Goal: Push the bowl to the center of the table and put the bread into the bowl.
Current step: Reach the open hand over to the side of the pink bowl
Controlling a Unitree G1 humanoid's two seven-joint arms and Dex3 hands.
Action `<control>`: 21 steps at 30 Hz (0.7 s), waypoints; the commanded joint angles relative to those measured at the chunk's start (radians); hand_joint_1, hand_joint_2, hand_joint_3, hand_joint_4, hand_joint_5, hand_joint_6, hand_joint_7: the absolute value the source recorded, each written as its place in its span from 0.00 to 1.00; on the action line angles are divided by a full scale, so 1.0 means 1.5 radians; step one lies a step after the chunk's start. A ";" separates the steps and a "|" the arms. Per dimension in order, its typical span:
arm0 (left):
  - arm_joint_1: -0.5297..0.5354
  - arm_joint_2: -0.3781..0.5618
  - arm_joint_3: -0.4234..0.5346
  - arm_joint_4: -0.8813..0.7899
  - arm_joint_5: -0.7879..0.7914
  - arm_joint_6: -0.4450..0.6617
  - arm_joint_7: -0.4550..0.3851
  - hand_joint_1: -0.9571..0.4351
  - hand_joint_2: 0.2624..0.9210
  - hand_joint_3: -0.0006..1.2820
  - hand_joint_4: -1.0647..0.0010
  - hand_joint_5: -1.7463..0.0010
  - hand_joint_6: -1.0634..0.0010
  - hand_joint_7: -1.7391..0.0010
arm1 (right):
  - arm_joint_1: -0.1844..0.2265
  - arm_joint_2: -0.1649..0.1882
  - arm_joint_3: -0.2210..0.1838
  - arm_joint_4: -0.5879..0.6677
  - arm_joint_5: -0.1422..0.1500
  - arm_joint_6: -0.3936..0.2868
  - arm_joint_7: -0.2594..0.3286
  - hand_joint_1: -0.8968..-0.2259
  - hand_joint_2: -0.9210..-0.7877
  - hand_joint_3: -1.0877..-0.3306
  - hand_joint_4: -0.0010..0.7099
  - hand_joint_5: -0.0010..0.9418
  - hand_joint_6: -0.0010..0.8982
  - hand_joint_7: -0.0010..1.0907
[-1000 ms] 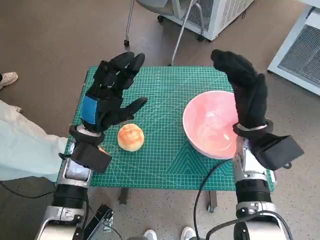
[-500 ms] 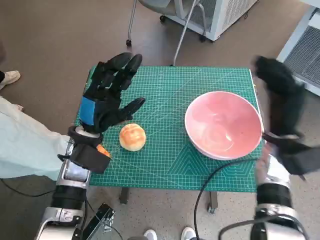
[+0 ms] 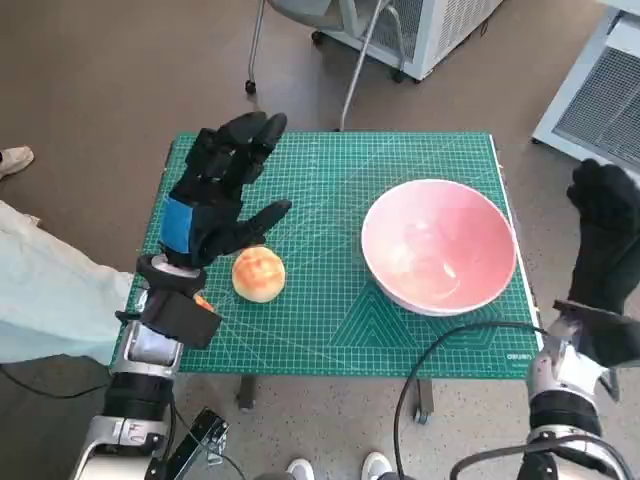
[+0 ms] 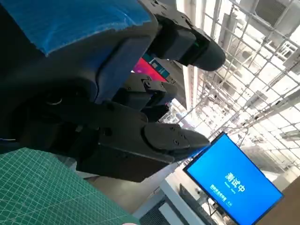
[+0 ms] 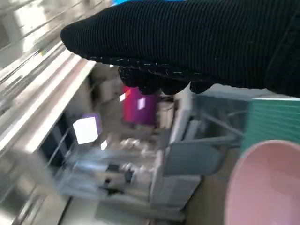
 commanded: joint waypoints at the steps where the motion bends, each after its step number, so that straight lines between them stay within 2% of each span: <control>1: 0.002 0.003 0.004 0.000 0.002 0.000 0.008 0.68 0.84 0.29 0.62 0.99 0.78 0.64 | 0.005 0.022 -0.013 0.042 0.012 0.051 -0.014 0.78 0.00 0.49 0.52 0.00 0.09 0.62; 7: 0.002 0.005 0.006 -0.005 -0.002 0.005 0.003 0.68 0.84 0.29 0.62 0.99 0.78 0.64 | -0.015 0.039 -0.029 0.072 0.025 0.108 -0.015 0.72 0.00 0.55 0.52 0.00 0.14 0.56; 13: 0.006 0.010 0.008 -0.017 -0.005 0.012 -0.002 0.68 0.84 0.29 0.62 0.99 0.78 0.64 | -0.037 0.053 -0.041 0.095 0.034 0.165 -0.014 0.69 0.00 0.60 0.52 0.00 0.23 0.46; 17: 0.012 0.014 0.012 -0.029 -0.007 0.018 -0.005 0.68 0.84 0.30 0.62 0.99 0.78 0.64 | -0.051 0.063 -0.047 0.103 0.033 0.196 -0.020 0.65 0.00 0.62 0.51 0.00 0.27 0.40; 21: 0.022 0.020 0.016 -0.048 -0.013 0.028 -0.010 0.69 0.83 0.31 0.62 0.99 0.79 0.63 | -0.067 0.074 -0.050 0.108 0.030 0.221 -0.029 0.66 0.00 0.62 0.51 0.00 0.28 0.39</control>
